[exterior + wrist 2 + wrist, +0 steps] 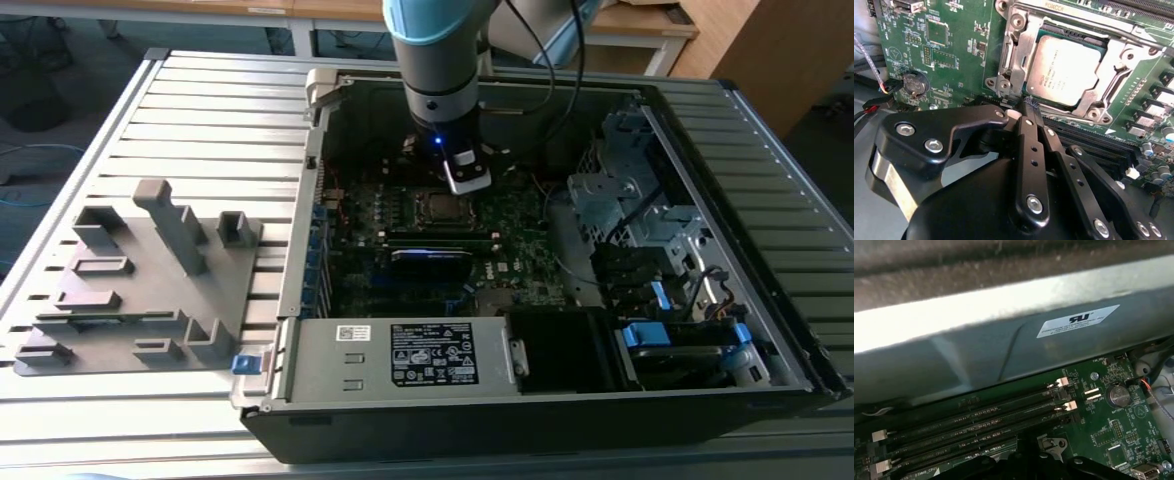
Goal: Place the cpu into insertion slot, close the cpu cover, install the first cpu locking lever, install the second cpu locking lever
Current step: 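Install the first cpu locking lever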
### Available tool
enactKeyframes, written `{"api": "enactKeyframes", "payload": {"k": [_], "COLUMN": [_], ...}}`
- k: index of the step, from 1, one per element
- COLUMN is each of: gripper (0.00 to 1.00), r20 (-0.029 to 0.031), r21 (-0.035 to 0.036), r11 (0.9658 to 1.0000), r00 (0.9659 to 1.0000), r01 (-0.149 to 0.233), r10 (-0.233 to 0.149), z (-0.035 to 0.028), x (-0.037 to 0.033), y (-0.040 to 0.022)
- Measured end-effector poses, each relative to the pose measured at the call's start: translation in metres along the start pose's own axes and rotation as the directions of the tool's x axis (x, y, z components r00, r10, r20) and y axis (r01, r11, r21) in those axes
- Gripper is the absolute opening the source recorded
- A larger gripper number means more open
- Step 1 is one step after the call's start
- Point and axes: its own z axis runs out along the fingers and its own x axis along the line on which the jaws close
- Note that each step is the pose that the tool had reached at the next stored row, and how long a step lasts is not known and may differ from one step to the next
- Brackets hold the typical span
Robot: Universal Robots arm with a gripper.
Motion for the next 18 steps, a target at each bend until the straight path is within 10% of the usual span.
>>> {"api": "enactKeyframes", "payload": {"k": [8,18], "gripper": [0.11,0.11], "r20": [-0.0011,-0.0118], "r21": [-0.0006,-0.0384], "r11": [1.0,0.9992], "r00": [1.0,0.9999], "r01": [0.0,-0.009], "r10": [0.0,0.009], "z": [-0.0079,-0.0087], "x": [-0.0011,0.0044], "y": [0.0018,0.002]}}
